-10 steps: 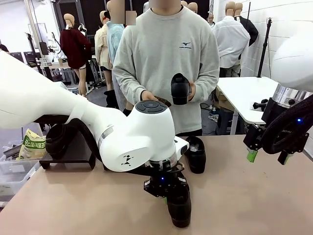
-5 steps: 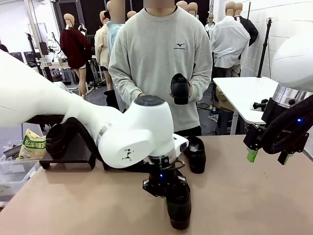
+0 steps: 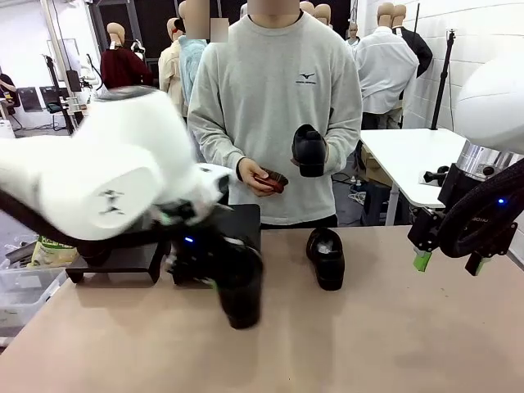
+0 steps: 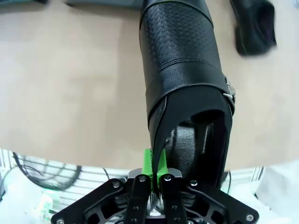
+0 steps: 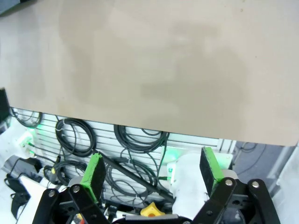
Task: Organize the shoes by placing them on the stand.
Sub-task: Place the Shoe from the middle of the table onto the Shoes Stand.
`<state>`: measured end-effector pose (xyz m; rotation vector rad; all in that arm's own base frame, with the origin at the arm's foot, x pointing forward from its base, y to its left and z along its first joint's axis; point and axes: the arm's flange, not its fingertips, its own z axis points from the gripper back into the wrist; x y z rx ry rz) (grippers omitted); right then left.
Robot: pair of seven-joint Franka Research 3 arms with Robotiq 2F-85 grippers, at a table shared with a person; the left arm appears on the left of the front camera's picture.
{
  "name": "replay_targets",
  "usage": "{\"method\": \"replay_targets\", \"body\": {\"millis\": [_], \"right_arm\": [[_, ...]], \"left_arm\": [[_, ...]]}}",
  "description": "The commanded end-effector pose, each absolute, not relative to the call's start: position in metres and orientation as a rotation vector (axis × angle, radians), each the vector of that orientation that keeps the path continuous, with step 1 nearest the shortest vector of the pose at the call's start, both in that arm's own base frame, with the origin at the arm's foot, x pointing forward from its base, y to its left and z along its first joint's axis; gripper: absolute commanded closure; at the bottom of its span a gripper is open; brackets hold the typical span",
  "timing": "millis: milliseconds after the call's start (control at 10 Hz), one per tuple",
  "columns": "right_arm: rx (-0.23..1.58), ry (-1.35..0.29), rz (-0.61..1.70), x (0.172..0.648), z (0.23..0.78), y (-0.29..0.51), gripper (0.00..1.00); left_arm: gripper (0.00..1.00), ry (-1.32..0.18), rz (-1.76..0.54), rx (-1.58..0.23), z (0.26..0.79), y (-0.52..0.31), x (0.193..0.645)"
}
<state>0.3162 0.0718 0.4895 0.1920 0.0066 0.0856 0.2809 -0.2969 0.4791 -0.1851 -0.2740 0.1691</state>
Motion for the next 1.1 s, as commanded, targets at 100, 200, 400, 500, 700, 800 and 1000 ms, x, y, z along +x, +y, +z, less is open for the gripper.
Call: {"method": "replay_targets", "body": {"millis": [100,200,400,500,700,800,1000], "right_arm": [[0.193,0.010,0.103,0.317,0.490,0.070,0.00],[0.193,0.010,0.103,0.317,0.490,0.070,0.00],[0.193,0.010,0.103,0.317,0.490,0.070,0.00],[0.193,0.010,0.103,0.317,0.490,0.070,0.00],[0.193,0.010,0.103,0.317,0.490,0.070,0.00],[0.193,0.010,0.103,0.317,0.490,0.070,0.00],[0.193,0.010,0.103,0.317,0.490,0.070,0.00]], "left_arm": [[1.00,-0.481,0.194,-0.094,0.471,-0.234,0.307],[1.00,-0.520,0.214,-0.081,0.473,-0.216,0.317],[1.00,-0.445,0.221,-0.095,0.480,-0.223,0.313],[1.00,-0.445,0.221,-0.095,0.480,-0.223,0.313],[1.00,-0.445,0.221,-0.095,0.480,-0.223,0.313],[1.00,-0.453,0.226,-0.078,0.477,-0.218,0.318],[1.00,-0.555,0.190,-0.051,0.483,-0.191,0.351]]}}
